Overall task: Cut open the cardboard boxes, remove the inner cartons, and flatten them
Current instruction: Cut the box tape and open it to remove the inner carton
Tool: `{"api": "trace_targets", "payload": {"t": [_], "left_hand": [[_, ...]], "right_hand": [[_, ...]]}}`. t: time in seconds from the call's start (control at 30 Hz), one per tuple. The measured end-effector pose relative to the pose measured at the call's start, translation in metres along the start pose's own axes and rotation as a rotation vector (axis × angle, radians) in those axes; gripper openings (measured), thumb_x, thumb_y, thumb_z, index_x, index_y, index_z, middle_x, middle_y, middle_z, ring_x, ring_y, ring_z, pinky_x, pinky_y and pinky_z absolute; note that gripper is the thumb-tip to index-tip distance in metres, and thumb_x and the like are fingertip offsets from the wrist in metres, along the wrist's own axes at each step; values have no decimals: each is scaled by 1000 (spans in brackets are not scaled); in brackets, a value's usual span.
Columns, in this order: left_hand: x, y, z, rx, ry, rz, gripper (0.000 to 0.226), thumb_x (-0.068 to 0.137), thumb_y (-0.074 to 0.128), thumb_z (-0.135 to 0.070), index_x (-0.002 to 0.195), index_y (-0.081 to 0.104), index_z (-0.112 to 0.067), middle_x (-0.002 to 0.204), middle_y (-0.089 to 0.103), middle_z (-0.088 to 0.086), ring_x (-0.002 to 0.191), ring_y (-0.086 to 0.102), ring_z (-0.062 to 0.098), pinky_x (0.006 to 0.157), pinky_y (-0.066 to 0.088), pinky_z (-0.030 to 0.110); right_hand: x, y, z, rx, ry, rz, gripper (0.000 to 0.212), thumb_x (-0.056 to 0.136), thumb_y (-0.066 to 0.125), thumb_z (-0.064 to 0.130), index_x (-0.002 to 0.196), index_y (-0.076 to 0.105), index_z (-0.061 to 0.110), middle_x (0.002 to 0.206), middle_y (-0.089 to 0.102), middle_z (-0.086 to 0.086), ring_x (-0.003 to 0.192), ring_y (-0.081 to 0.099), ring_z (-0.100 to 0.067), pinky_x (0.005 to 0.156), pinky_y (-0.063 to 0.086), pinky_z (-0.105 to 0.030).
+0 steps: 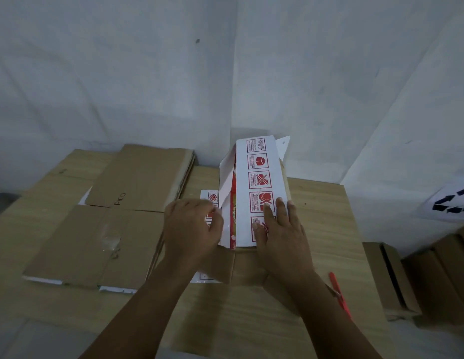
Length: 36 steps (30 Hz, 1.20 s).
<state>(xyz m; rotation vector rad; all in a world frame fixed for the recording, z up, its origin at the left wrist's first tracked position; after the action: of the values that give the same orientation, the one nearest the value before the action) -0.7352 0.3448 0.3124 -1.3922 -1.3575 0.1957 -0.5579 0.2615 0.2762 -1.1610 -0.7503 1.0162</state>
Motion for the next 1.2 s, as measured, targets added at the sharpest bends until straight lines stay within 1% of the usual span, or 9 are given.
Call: {"api": "trace_targets", "payload": {"t": [0.13, 0.27, 0.33, 0.47, 0.6, 0.87, 0.97, 1.07, 1.2], "left_hand": [[43, 45, -19, -192, -25, 376, 56, 97, 42, -56, 142, 48, -23, 146, 54, -4, 130, 54, 21, 104, 49, 50], [75, 90, -27, -216, -63, 525, 54, 98, 44, -58, 138, 40, -22, 146, 51, 0, 124, 58, 22, 95, 55, 44], [91, 105, -10, -103, -168, 514, 68, 97, 40, -64, 148, 33, -18, 153, 41, 10, 135, 47, 30, 103, 49, 48], [122, 124, 17, -57, -328, 532, 90, 93, 31, -74, 159, 7, -18, 165, 8, 18, 152, 6, 38, 120, 19, 57], [153, 139, 31, -91, -344, 571, 96, 90, 44, -73, 159, 5, -20, 167, -1, 11, 153, 0, 33, 121, 12, 58], [162, 129, 20, -284, -322, 633, 82, 92, 60, -55, 157, 20, -26, 167, 9, 4, 151, 19, 28, 118, 23, 49], [129, 87, 3, -287, -270, 591, 57, 96, 59, -41, 148, 41, -24, 152, 45, 1, 133, 48, 24, 102, 43, 39], [71, 40, -9, -201, -239, 453, 36, 95, 61, -32, 129, 60, -24, 120, 69, -5, 102, 64, 13, 89, 53, 34], [-14, 21, -31, -96, -80, 305, 41, 86, 58, -43, 120, 68, -23, 111, 73, -8, 101, 67, 15, 114, 33, 46]], "right_hand": [[-8, 2, 3, 12, -11, -3, 70, 98, 2, 64, 159, -2, 31, 166, -18, 4, 147, -30, -19, 119, -10, -42], [-19, 0, 6, 38, -13, -33, 78, 89, -9, 67, 159, -3, 32, 164, -22, 6, 142, -37, -16, 119, -11, -41], [-23, 0, 7, 84, -30, -47, 81, 86, -10, 69, 159, -2, 33, 162, -23, 8, 143, -36, -16, 120, -10, -41], [-28, 2, 7, 84, -75, -123, 71, 100, 10, 65, 158, 22, 26, 167, 5, -1, 153, -7, -25, 119, 18, -51], [-34, 7, 7, 38, -105, -191, 63, 104, 21, 57, 151, 39, 19, 162, 27, -7, 151, 18, -31, 111, 33, -51], [-19, 5, 0, 29, -85, -218, 60, 105, 24, 54, 153, 36, 19, 163, 25, -7, 152, 11, -31, 107, 39, -55], [-10, 5, -1, -6, -90, -222, 59, 106, 22, 52, 153, 35, 18, 163, 22, -7, 151, 5, -29, 110, 30, -53], [2, 7, -3, 20, -113, -135, 64, 103, 8, 56, 157, 16, 23, 166, 0, -2, 150, -18, -22, 118, 11, -49], [24, 1, -4, -7, -99, -80, 68, 100, 2, 58, 159, 5, 25, 166, -11, 3, 145, -32, -18, 117, -4, -40]]}}
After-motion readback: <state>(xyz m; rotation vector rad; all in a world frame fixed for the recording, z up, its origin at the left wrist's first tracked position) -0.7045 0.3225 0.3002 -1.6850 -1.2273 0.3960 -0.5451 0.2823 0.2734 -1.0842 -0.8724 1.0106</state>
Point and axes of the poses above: each hand's wrist, its own x-axis towards the middle knuckle, its own y-axis out of the palm, z = x × y, the point moved 6 cm from there along x, towards the middle knuckle
